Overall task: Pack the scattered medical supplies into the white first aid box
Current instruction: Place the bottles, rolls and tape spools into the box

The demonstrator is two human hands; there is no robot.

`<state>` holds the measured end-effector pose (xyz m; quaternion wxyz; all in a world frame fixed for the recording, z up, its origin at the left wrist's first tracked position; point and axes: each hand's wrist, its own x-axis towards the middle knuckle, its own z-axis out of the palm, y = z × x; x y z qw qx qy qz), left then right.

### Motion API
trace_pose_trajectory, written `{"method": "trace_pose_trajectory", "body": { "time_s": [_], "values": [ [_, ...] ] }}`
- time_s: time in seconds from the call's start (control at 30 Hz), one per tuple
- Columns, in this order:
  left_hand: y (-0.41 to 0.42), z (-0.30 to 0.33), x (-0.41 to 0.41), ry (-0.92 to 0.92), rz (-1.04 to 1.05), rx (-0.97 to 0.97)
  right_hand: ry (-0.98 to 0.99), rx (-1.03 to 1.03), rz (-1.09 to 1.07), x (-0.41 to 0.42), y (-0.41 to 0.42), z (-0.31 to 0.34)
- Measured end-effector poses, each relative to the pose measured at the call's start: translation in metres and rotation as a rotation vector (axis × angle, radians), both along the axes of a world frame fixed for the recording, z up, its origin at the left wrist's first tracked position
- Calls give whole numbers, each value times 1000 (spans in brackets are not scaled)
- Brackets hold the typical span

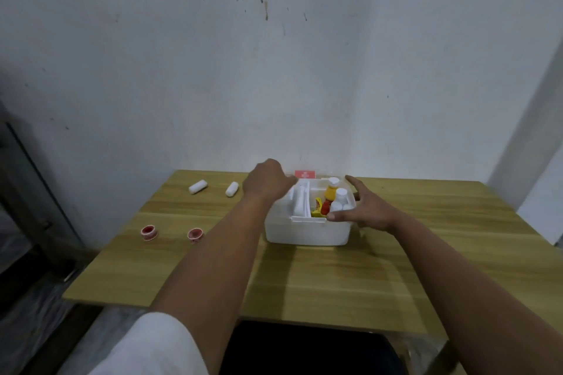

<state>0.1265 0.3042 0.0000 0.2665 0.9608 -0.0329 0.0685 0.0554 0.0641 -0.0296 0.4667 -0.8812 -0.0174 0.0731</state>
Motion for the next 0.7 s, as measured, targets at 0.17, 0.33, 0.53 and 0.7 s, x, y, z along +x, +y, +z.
{"method": "trace_pose_trajectory", "body": {
  "time_s": [0.17, 0.33, 0.53, 0.7],
  "values": [
    [46, -9, 19, -65, 164, 8, 24, -48, 29, 17, 3, 7],
    [91, -35, 39, 9, 285, -9, 53, -75, 73, 33, -2, -4],
    [114, -67, 71, 36, 331, 69, 156, -154, 154, 48, -8, -1],
    [112, -84, 94, 52, 289, 122, 191, -232, 195, 58, -10, 3]
  ]
}}
